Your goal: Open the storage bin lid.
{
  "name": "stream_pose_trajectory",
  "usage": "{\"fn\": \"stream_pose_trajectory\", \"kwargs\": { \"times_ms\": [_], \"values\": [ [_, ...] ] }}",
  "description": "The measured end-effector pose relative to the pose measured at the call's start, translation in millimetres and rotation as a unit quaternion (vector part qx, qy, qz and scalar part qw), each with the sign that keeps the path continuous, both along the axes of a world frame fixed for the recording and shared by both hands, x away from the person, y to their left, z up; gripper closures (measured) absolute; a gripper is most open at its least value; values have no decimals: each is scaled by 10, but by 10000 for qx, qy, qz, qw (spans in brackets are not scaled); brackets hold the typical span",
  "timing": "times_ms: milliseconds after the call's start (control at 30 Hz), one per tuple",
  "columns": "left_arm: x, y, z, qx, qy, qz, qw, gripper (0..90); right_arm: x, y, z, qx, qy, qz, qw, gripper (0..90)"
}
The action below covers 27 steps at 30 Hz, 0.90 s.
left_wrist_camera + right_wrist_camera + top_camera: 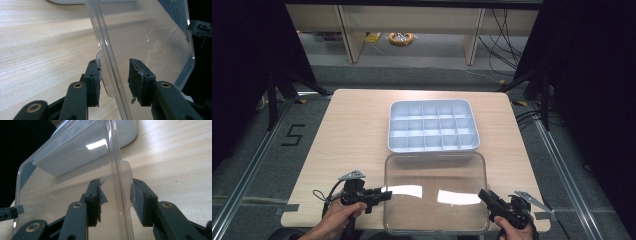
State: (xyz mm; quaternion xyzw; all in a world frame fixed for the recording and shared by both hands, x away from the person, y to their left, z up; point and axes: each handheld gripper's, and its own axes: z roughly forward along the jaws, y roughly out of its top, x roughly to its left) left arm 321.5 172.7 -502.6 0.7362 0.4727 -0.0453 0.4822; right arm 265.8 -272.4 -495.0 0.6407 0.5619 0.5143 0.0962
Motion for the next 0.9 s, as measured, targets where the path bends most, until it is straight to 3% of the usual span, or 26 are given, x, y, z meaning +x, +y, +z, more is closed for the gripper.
{"fn": "stream_pose_trajectory", "kwargs": {
  "times_ms": [33,233,400,433,467,500,567,667,700,800,833,867,900],
  "values": [
    [-2,-4,-2,22,7,-1,10000,602,-4,8,-7,-31,131,-78,9999,611],
    [-2,-19,-31,143,12,-48,9999,588,18,-11,-61,-148,146,14,9998,610],
    [7,-29,-66,291,63,-101,9995,569,38,-7,-101,-243,295,12,9993,612],
    [7,-33,-70,341,31,-98,9994,563,45,5,-116,-159,304,-35,9994,614],
    [8,-36,-73,388,3,-103,9992,553,52,-9,-115,-304,319,1,9990,617],
    [8,-41,-78,447,-29,-117,9989,550,42,-3,-94,-264,396,-1,9989,618],
    [7,-45,-82,499,-51,-126,9987,546,70,-3,-130,-284,235,63,9993,615],
    [8,-46,-84,522,-31,-136,9985,546,77,-11,-137,-353,238,90,9991,612],
    [5,-54,-89,543,-58,-100,9985,543,75,16,-134,-180,423,28,9989,608],
    [10,-54,-100,603,-51,-126,9981,540,87,12,-145,-285,431,64,9986,605],
    [15,-54,-106,623,-38,-137,9980,539,88,38,-137,-293,641,-71,9975,603],
    [15,-54,-106,623,-38,-137,9980,539,88,38,-137,-293,641,-71,9975,603],
    [18,-56,-110,635,-32,-140,9979,538,110,33,-158,-303,493,-51,9983,601]
  ]
}}
